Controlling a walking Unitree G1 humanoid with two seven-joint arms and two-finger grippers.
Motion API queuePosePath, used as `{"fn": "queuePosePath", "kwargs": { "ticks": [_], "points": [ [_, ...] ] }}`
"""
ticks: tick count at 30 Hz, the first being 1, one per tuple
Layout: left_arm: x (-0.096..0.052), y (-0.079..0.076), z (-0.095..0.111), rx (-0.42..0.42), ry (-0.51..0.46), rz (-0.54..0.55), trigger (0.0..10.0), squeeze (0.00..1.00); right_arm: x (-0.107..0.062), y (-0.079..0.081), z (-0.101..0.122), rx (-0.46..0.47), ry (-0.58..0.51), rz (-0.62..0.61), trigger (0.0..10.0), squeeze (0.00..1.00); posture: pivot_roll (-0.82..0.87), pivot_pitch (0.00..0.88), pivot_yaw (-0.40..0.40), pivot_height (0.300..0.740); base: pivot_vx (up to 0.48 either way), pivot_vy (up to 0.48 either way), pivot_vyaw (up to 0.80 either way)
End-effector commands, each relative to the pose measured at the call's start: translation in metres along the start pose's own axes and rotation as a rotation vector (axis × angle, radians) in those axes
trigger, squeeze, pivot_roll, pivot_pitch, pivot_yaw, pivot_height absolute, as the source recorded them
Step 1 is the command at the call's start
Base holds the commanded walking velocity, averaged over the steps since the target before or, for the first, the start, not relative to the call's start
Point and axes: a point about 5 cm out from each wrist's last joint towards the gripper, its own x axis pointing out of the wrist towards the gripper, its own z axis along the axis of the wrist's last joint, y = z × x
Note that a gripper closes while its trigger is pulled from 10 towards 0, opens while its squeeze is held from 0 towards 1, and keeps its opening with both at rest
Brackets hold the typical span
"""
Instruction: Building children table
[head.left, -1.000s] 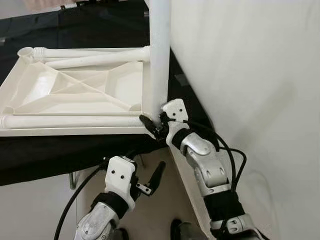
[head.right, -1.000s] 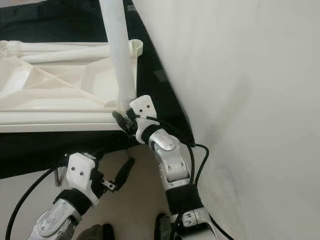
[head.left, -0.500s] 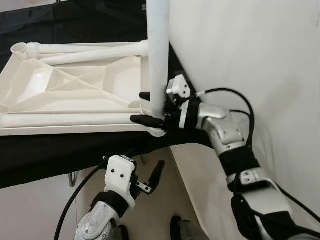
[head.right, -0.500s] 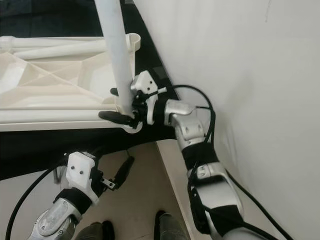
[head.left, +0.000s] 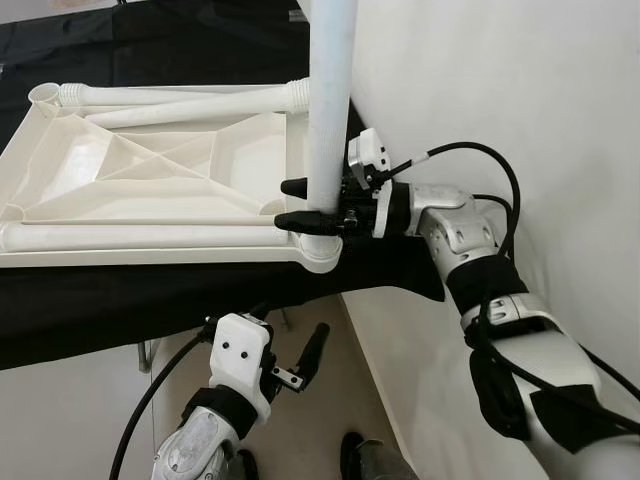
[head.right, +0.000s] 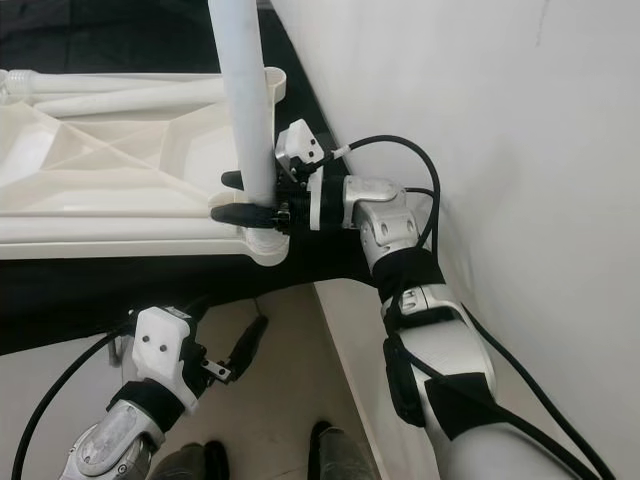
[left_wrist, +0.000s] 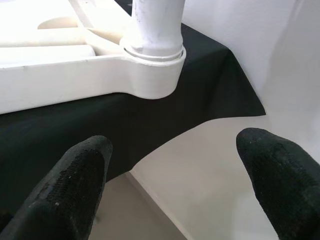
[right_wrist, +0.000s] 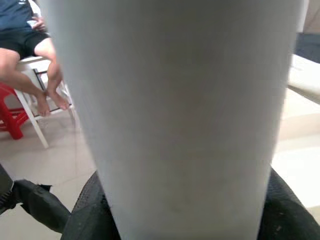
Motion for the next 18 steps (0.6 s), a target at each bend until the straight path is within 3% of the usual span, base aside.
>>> {"fn": "queuePosePath", "kwargs": {
  "ticks": [1, 4, 6, 8, 10, 12, 13, 14, 15, 16, 18],
  "points": [
    [-0.003, -0.001, -0.005, -0.006, 0.022, 0.005, 10.0, 0.0, -0.001, 0.002, -0.007, 0.035, -0.016, 0.017, 0.0, 0.0, 0.1, 0.242, -0.056, 0.74, 0.0, 0.0, 0.0],
    [-0.003, -0.001, -0.005, -0.008, 0.022, 0.002, 10.0, 0.0, -0.005, 0.002, -0.009, 0.035, -0.019, -0.015, 0.0, 0.0, 0.09, 0.242, -0.055, 0.74, 0.0, 0.0, 0.0],
    [-0.003, -0.001, -0.005, -0.009, 0.022, 0.001, 10.0, 0.0, -0.011, -0.001, -0.013, 0.03, -0.025, -0.105, 0.0, 0.0, 0.08, 0.243, -0.054, 0.74, 0.0, 0.0, 0.0],
    [-0.003, -0.001, -0.005, -0.01, 0.022, 0.001, 10.0, 0.0, -0.016, -0.002, -0.021, 0.0, -0.004, -0.218, 0.0, 0.0, 0.08, 0.246, -0.056, 0.74, 0.0, 0.0, 0.0],
    [-0.003, -0.002, -0.005, -0.012, 0.022, 0.001, 10.0, 0.0, -0.021, -0.001, -0.036, 0.034, 0.024, -0.413, 0.0, 0.0, 0.07, 0.249, -0.062, 0.74, 0.0, 0.0, 0.0],
    [-0.003, -0.002, -0.005, -0.012, 0.022, 0.001, 10.0, 0.0, -0.023, 0.0, -0.042, 0.052, 0.033, -0.482, 0.0, 0.0, 0.07, 0.249, -0.062, 0.74, 0.0, 0.0, 0.0],
    [-0.003, -0.001, -0.005, -0.014, 0.022, 0.0, 10.0, 0.0, -0.019, 0.017, -0.066, 0.076, 0.071, -0.712, 0.0, 0.0, 0.04, 0.255, -0.065, 0.74, 0.0, 0.0, 0.0],
    [-0.003, -0.001, -0.005, -0.014, 0.022, 0.0, 10.0, 0.0, -0.019, 0.017, -0.066, 0.076, 0.071, -0.712, 0.0, 0.0, 0.04, 0.255, -0.065, 0.74, 0.0, 0.0, 0.0],
    [-0.003, 0.0, -0.004, -0.015, 0.021, -0.001, 10.0, 0.0, -0.026, 0.043, -0.088, 0.097, 0.124, -1.046, 0.0, 0.0, 0.04, 0.256, -0.064, 0.74, 0.0, 0.0, 0.0],
    [-0.003, 0.0, -0.004, -0.015, 0.021, -0.001, 10.0, 0.0, -0.026, 0.043, -0.088, 0.097, 0.124, -1.046, 0.0, 0.0, 0.04, 0.256, -0.064, 0.74, 0.0, 0.0, 0.0],
    [-0.002, 0.0, -0.005, -0.014, 0.021, -0.007, 10.0, 0.0, -0.001, 0.07, -0.094, 0.138, 0.099, -0.942, 0.0, 0.0, 0.04, 0.24, -0.042, 0.74, 0.0, 0.0, 0.0]
  ]
}}
